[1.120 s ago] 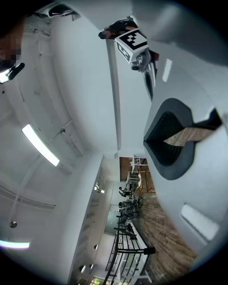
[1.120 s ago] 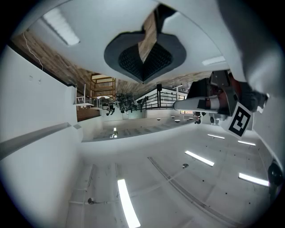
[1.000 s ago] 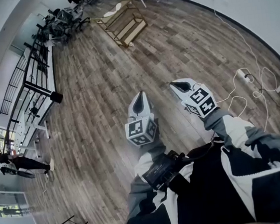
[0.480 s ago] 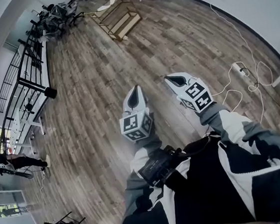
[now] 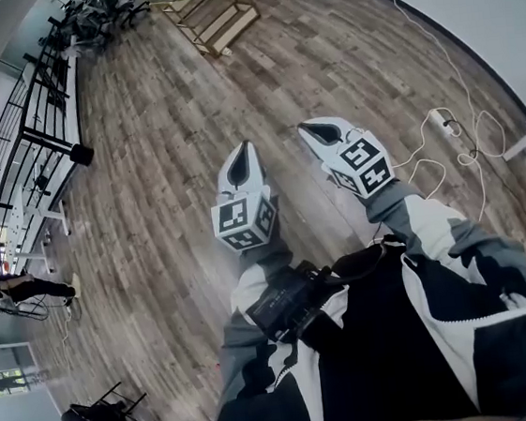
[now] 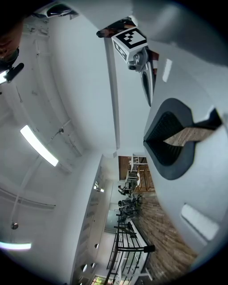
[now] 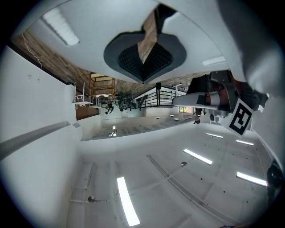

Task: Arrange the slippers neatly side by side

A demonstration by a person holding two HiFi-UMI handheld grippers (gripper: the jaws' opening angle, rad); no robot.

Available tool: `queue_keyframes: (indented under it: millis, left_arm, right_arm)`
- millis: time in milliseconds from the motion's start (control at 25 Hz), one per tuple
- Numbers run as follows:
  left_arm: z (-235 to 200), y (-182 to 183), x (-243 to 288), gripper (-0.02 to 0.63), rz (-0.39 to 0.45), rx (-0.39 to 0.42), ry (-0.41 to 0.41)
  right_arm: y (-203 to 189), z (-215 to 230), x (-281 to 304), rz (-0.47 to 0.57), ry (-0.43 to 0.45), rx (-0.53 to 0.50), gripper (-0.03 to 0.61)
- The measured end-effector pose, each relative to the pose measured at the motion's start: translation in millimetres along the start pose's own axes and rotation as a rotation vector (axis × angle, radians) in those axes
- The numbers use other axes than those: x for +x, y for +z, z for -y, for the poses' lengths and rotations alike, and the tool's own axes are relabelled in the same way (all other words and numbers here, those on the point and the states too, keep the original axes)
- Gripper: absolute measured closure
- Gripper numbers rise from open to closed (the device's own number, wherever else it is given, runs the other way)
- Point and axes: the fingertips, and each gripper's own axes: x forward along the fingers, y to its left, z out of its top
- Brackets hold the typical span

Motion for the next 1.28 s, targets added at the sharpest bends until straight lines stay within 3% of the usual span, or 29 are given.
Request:
queue_keyframes:
  millis: [720, 920, 1280]
  left_arm:
    - [-20, -9, 11, 0.604, -0.022, -0.013, 0.034]
    - [-43, -27, 40, 0.604, -0.034, -0.033, -0.003]
    - [-114, -18, 112, 0.604, -0.026, -0.043, -0.088]
  right_arm:
    - [-5, -5, 28, -0.029, 0.058, -0.065, 0.574]
    - [-11, 6, 56, -0.047, 0.043, -0.076, 0.574]
    - [7, 40, 141, -0.063, -0.035, -0.075, 0.574]
